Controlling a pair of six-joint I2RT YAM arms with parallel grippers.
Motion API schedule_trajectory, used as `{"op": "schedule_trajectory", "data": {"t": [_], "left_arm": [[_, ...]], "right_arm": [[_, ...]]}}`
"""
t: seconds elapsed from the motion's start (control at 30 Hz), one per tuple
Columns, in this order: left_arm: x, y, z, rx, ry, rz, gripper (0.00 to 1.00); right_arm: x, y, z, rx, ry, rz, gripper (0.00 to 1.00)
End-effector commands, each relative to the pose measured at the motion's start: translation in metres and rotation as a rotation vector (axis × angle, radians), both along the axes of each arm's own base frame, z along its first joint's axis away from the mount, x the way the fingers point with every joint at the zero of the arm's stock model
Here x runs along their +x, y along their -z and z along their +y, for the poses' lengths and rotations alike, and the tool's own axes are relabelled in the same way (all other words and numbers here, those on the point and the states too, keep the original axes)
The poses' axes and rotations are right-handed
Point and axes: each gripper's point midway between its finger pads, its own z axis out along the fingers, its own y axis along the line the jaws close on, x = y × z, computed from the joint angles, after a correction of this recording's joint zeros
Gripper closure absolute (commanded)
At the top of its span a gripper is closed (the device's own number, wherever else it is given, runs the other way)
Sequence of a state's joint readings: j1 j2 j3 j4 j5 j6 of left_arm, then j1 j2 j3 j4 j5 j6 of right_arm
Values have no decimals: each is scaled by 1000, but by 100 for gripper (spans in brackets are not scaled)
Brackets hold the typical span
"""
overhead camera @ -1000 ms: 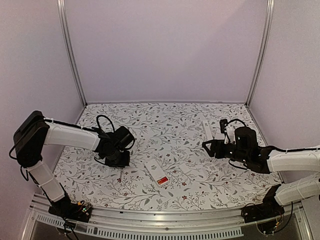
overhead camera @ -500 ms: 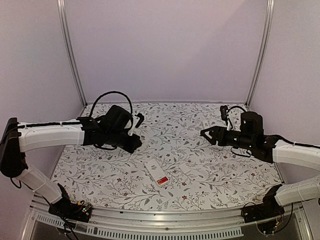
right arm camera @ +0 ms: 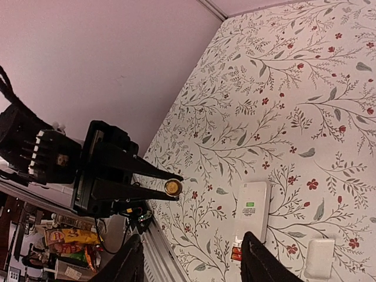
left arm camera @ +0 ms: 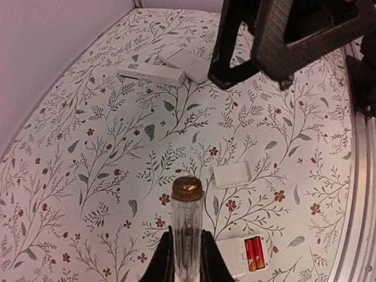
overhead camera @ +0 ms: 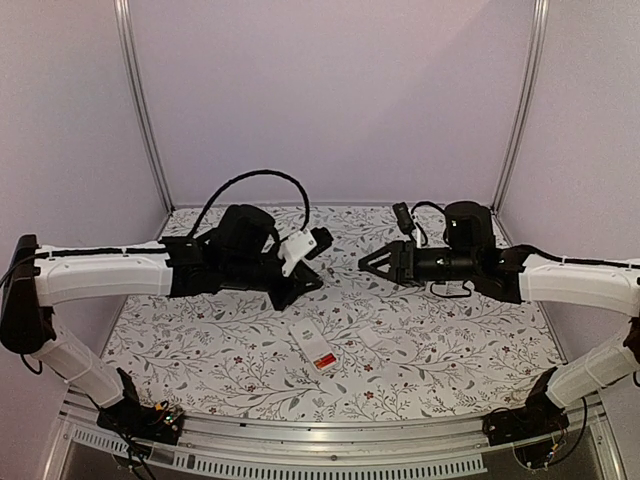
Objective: Unload the batteries from the remote control
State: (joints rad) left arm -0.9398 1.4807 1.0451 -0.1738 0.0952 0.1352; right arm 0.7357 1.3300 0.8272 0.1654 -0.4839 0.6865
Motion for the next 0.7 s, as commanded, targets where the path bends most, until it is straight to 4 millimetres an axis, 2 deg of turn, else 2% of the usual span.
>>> {"op": "schedule_trajectory", "data": {"t": [0.0, 0.23, 0.53, 0.67], "left_arm": [[-22, 4, -13, 10, 93, -56, 100], [-42, 13, -23, 46, 135, -59, 100], [-45, 17, -22, 67, 132, -71, 100], [-46, 18, -23, 75, 131, -75, 100]], "right_arm": [[-11, 16, 25, -14, -59, 116, 47], [-23, 26, 49, -25, -139, 161, 50], [-36, 34, 63, -48, -189, 192, 56], [-41, 43, 66, -86, -194, 207, 60]]}}
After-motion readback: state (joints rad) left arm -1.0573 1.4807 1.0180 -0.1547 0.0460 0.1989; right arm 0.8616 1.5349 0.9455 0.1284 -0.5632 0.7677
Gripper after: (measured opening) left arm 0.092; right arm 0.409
